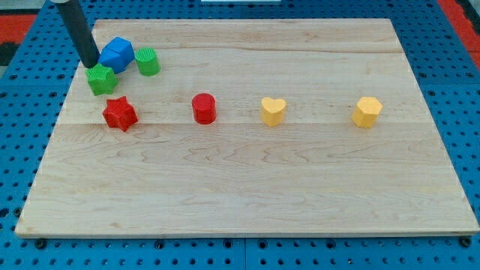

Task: Slide the blue cube along with the blue triangle a bit left

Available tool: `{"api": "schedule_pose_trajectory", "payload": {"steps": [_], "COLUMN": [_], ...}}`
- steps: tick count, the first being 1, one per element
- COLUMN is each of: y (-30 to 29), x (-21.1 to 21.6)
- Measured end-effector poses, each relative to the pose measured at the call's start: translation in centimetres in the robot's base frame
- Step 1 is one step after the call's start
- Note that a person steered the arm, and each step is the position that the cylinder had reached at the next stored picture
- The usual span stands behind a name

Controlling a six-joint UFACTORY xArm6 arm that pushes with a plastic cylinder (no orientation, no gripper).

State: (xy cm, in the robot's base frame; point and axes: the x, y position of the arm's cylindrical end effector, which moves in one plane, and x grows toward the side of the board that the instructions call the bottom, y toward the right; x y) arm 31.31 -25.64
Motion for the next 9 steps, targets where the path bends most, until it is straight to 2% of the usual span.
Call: {"api": "schedule_pose_trajectory", "payload": {"steps": [2, 3, 4, 7, 9], "y": [0.0, 1.4, 9.6, 6.8, 5.4], "x": [-7.6, -8.2, -8.7, -8.6, -6.3]}}
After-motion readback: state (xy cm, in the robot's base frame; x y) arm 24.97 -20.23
